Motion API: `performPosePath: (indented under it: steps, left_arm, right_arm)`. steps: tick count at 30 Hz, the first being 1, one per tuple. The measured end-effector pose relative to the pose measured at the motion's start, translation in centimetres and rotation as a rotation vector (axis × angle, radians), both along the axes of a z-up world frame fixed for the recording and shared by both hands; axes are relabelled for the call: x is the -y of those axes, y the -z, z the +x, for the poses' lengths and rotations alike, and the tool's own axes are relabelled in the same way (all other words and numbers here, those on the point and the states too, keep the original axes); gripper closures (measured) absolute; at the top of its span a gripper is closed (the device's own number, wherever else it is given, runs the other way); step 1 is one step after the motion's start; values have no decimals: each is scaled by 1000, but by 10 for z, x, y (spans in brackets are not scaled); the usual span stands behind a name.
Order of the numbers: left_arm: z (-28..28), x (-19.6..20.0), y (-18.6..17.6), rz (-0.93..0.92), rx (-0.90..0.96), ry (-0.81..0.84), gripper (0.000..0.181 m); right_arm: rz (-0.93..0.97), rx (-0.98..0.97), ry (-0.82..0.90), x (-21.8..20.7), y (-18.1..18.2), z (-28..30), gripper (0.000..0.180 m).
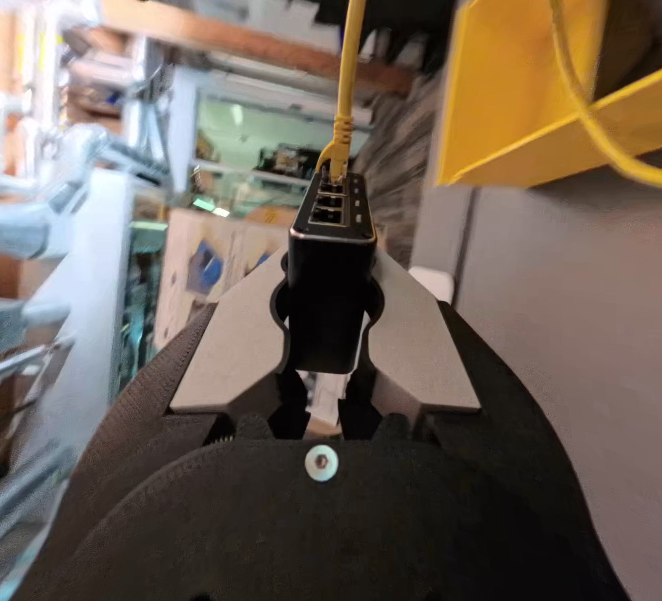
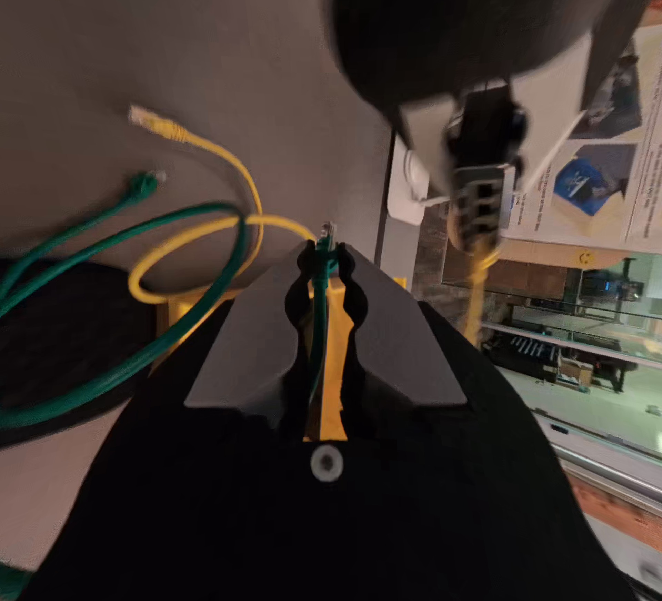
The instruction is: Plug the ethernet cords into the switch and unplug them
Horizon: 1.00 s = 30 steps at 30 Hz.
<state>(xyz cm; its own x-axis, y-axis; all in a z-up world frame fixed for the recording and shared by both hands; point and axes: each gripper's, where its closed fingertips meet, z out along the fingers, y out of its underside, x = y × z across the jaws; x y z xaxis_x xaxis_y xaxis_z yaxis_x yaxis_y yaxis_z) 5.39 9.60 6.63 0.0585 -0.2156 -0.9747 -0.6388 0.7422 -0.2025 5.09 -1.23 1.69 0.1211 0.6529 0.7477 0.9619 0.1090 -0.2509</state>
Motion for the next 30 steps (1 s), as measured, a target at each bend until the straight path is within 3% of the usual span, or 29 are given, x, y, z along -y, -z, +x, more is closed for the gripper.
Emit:
performPosePath:
  steps: [2, 4, 6, 9, 11, 16, 22, 25, 28, 30]
  left_arm:
    - [-30, -25, -18, -104, 87, -22, 147]
    - [-47, -23, -20, -259, 99, 36, 147]
    - [-61, -32, -30, -261, 155, 1, 146]
    - [-88, -48, -49, -211, 217, -114, 146]
    - [-102, -51, -60, -205, 254, -142, 147]
    - [-125, -52, -79, -228, 336, -184, 147]
    - [-158, -65, -84, -220, 355, -289, 147]
    - [-170, -72, -82, -247, 360, -323, 148]
    - [-175, -76, -81, -252, 356, -341, 147]
    - [-175, -76, -80, -256, 352, -341, 148]
  right_arm:
    - [181, 65, 70, -18, -19, 10, 166]
    - [247, -39, 82, -21, -41, 9, 166]
    - [375, -141, 75, -23, -74, 3, 166]
    - [664, -240, 202, -22, -132, 20, 166]
    - [733, -360, 169, -12, -152, 15, 167]
    - [365, -442, 192, -43, -89, -19, 166]
    - [-295, -697, 158, -62, 6, -80, 158]
    - [-388, -602, 228, -69, 39, -78, 135]
    - [-368, -475, 205, -64, 50, -68, 132]
    - [-455, -417, 99, -41, 55, -72, 126]
